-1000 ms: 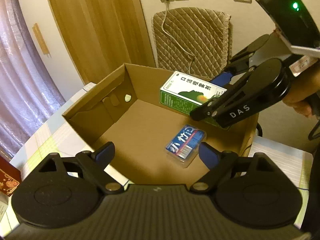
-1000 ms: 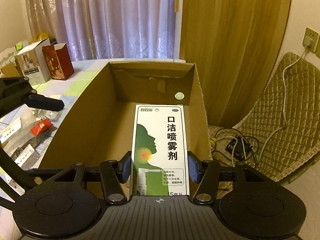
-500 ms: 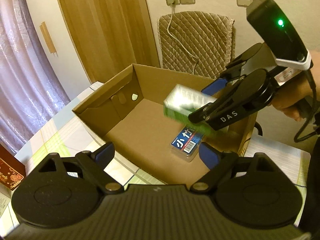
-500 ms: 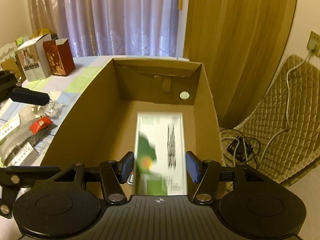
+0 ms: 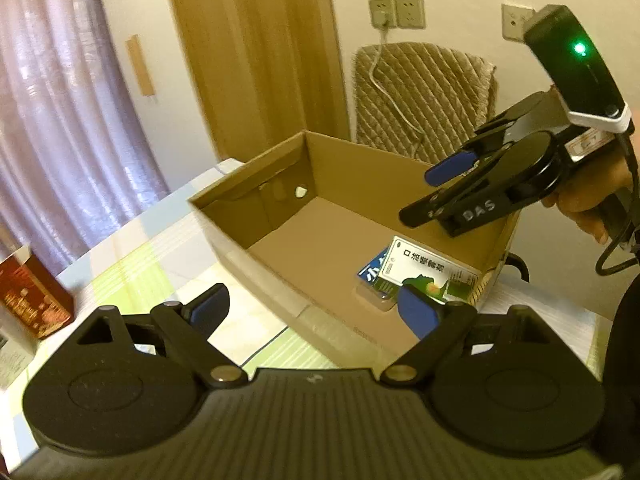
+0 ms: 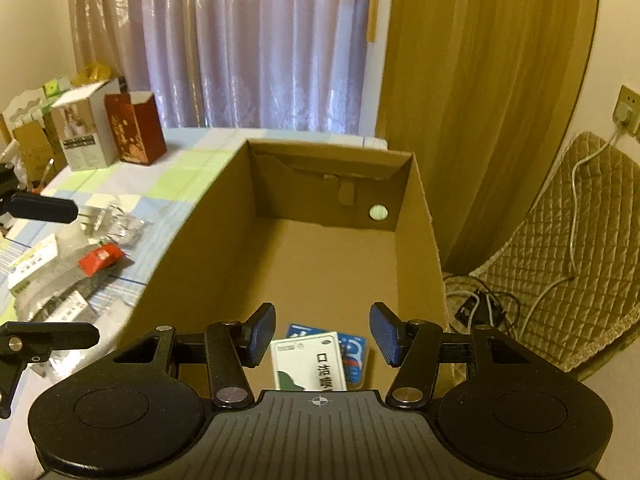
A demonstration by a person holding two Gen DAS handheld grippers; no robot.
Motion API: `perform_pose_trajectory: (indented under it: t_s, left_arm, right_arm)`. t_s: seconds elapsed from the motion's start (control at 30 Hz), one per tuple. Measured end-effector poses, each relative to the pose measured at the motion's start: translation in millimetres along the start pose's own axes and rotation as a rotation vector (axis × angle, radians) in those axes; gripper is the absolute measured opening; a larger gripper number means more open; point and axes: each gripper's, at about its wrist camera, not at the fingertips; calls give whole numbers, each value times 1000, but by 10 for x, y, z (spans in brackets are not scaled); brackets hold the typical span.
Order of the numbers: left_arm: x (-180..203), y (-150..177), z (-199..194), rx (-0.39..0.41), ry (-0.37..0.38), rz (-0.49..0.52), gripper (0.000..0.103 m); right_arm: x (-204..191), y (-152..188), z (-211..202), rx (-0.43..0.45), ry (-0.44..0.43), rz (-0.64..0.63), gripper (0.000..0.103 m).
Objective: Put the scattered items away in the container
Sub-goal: 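Carry both items to the cardboard box and release them inside, then return both tools to the table items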
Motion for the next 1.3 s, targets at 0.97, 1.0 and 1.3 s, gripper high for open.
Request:
perform_pose_trajectory:
  t_s: [0.97,1.0,1.3]
  left_arm:
    - [-525,1652,-1629,-98,-351,-365,99]
    - [-530,1691,-1640,-101,-352,-366,98]
    - [-609,1883,-1491,-139,-363,-367,97]
  right_arm:
    - [-1737,399,-898,76,-227,31,102]
    - [-1793,429,-865,60,-228,34,102]
    - [-2040,649,-538,-35,-229,55,102]
Point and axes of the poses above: each gripper's, at about its wrist camera, not at the fingertips, and z roughly the way its jaws point, x to its right, y to its underside, and after that the axes turned 2 degrees about -z, right-handed
